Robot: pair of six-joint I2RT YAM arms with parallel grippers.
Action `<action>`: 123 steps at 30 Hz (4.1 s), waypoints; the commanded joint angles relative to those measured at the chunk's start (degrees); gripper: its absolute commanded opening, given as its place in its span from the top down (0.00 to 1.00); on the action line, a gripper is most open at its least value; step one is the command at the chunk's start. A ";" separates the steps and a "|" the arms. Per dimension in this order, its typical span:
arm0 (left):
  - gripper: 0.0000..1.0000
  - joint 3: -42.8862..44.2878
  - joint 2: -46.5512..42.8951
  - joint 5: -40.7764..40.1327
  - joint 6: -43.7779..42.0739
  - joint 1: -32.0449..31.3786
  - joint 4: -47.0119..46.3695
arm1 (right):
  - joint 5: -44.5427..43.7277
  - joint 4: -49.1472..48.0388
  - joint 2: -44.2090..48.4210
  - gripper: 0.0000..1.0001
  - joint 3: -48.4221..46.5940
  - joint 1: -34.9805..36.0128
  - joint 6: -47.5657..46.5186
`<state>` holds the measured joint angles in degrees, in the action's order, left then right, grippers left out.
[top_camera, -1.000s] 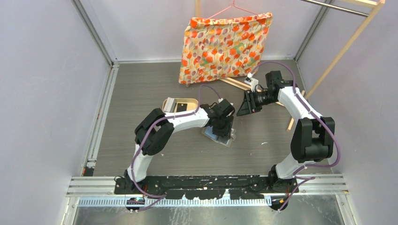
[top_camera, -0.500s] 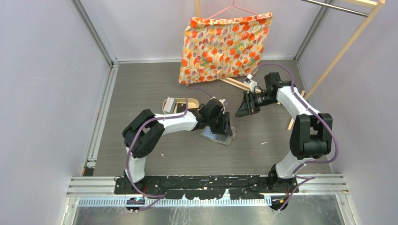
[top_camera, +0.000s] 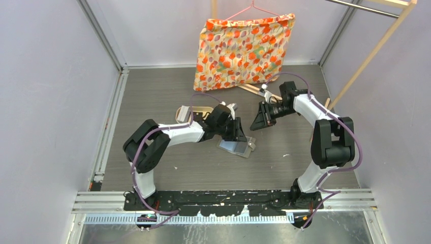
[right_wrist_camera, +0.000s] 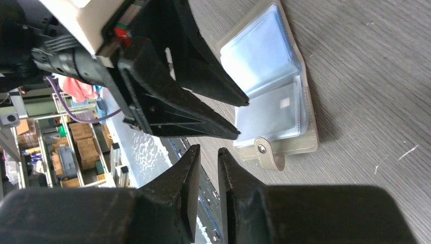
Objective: Put the credit cards into the card holder
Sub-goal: Turn over the card slot in the card holder, then pick up the credit card from the storage box.
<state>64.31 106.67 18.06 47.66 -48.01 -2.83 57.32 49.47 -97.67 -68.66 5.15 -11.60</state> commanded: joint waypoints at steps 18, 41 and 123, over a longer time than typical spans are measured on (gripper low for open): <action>0.01 10.17 -28.23 -28.73 -42.30 13.39 39.15 | -10.01 0.46 17.34 0.62 -10.53 2.11 -5.46; 0.16 26.05 -0.88 -39.30 -51.49 21.38 47.25 | -9.36 -1.95 9.63 0.59 -3.79 2.49 -7.85; 0.67 26.74 3.06 -42.89 -50.65 21.38 48.03 | -7.75 0.54 6.88 0.59 -4.13 2.08 -9.85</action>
<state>89.97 113.32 -23.99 -3.22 -26.98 44.47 48.12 49.80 -90.80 -72.20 7.42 -20.71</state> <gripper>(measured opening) 0.340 0.410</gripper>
